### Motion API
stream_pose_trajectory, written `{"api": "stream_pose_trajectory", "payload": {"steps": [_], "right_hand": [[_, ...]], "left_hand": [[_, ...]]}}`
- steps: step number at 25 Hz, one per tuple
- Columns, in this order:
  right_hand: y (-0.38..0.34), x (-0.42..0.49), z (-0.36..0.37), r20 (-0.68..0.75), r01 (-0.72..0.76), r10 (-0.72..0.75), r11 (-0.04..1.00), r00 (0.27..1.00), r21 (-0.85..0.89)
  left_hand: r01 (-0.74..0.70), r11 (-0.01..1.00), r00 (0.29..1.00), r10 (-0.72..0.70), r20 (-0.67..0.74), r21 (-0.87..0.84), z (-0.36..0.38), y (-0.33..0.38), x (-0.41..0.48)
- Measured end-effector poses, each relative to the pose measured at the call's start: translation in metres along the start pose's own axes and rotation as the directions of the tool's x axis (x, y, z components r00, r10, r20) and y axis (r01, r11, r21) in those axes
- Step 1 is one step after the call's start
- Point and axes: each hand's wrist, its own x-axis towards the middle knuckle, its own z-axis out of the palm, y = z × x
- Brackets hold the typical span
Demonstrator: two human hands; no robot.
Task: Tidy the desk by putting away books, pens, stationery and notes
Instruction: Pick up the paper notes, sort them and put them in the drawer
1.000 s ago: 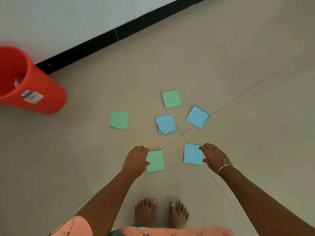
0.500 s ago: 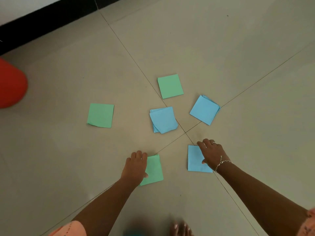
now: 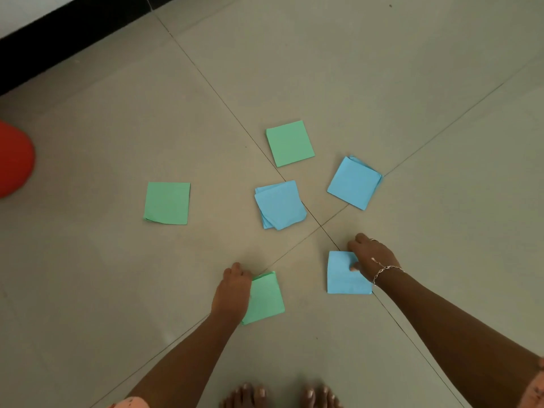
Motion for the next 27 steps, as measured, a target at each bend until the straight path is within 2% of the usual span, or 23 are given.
{"api": "stream_pose_trajectory", "payload": {"steps": [2, 4, 5, 7, 9, 10, 11, 13, 15, 18, 23, 27], "right_hand": [[0.006, -0.015, -0.008, 0.019, -0.057, 0.054, 0.971, 0.998, 0.233], [0.012, -0.034, -0.019, 0.000, -0.089, 0.100, 0.885, 0.995, 0.457], [0.016, -0.050, -0.031, -0.019, -0.100, 0.134, 0.819, 0.991, 0.565], [0.019, -0.093, -0.063, -0.039, -0.108, 0.230, 0.590, 0.972, 0.800], [0.017, -0.143, -0.103, -0.023, -0.075, 0.322, 0.289, 0.946, 0.954], [0.015, -0.168, -0.125, -0.011, -0.049, 0.347, 0.165, 0.938, 0.985], [0.012, -0.191, -0.146, -0.007, -0.024, 0.363, 0.081, 0.932, 0.996], [0.005, -0.236, -0.192, -0.017, 0.025, 0.391, -0.014, 0.920, 1.000], [-0.003, -0.282, -0.243, -0.031, 0.074, 0.429, -0.083, 0.903, 0.994], [-0.017, -0.347, -0.325, -0.075, 0.148, 0.446, -0.129, 0.892, 0.981], [-0.035, -0.435, -0.444, -0.203, 0.263, 0.391, -0.106, 0.898, 0.959], [-0.052, -0.492, -0.511, -0.322, 0.346, 0.283, -0.036, 0.903, 0.938]], "left_hand": [[0.048, 0.993, 0.999, -0.049, -0.003, -0.106, -0.009, 0.001, -0.009], [0.115, 0.927, 0.991, -0.130, -0.017, -0.357, -0.028, 0.002, -0.021], [0.146, 0.843, 0.984, -0.179, -0.014, -0.518, -0.040, 0.004, -0.029], [0.169, 0.550, 0.959, -0.282, 0.009, -0.818, -0.076, 0.015, -0.058], [0.139, 0.231, 0.949, -0.308, 0.063, -0.963, -0.123, 0.032, -0.099], [0.108, 0.120, 0.951, -0.301, 0.067, -0.987, -0.148, 0.041, -0.121], [0.076, 0.050, 0.955, -0.291, 0.059, -0.996, -0.173, 0.050, -0.142], [0.019, -0.045, 0.950, -0.309, 0.032, -0.999, -0.226, 0.063, -0.184], [-0.034, -0.124, 0.939, -0.345, 0.011, -0.992, -0.279, 0.069, -0.232], [-0.084, -0.244, 0.943, -0.333, 0.003, -0.966, -0.352, 0.068, -0.302], [-0.138, -0.247, 0.929, -0.369, -0.038, -0.959, -0.451, 0.053, -0.401], [-0.229, -0.381, 0.900, -0.434, -0.045, -0.896, -0.501, 0.044, -0.481]]}}
